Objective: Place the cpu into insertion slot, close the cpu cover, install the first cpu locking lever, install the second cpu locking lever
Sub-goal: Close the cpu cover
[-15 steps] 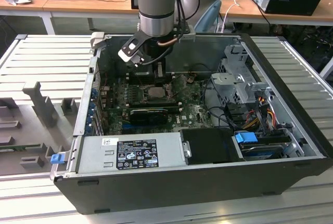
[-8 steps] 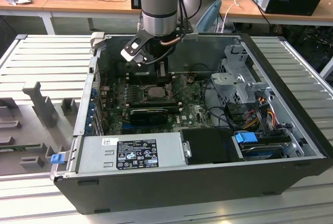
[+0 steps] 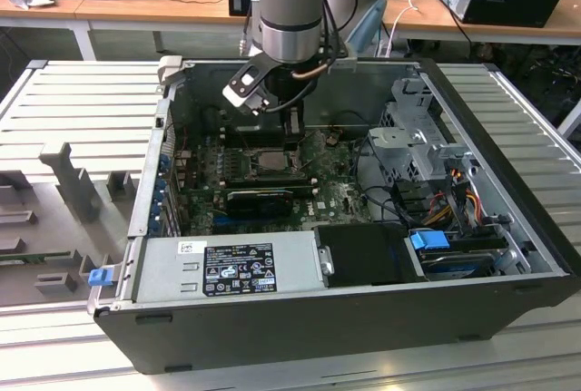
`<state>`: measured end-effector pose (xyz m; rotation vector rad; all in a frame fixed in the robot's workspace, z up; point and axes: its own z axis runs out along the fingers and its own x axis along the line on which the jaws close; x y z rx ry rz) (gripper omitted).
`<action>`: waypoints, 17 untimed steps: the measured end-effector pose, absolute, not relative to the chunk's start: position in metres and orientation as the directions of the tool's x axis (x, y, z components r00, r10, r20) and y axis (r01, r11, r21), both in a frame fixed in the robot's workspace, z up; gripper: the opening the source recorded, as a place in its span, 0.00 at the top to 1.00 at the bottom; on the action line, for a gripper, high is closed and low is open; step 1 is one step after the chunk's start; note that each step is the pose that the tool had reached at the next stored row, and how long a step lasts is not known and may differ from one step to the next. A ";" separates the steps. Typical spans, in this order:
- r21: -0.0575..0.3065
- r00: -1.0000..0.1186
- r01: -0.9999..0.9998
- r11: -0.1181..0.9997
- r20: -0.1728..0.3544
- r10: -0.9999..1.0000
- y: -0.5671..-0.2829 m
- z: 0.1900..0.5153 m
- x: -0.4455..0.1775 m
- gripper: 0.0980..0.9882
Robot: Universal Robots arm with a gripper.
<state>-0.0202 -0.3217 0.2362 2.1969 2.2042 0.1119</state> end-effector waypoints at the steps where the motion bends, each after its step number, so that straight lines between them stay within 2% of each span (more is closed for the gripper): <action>1: 0.070 -0.005 0.998 0.002 0.031 0.999 -0.322 0.239 -0.020 0.99; 10: 0.070 -0.005 0.998 0.003 0.028 1.000 -0.322 0.259 -0.013 0.99; 17: 0.064 -0.004 0.998 0.003 0.028 1.000 -0.322 0.259 0.020 0.99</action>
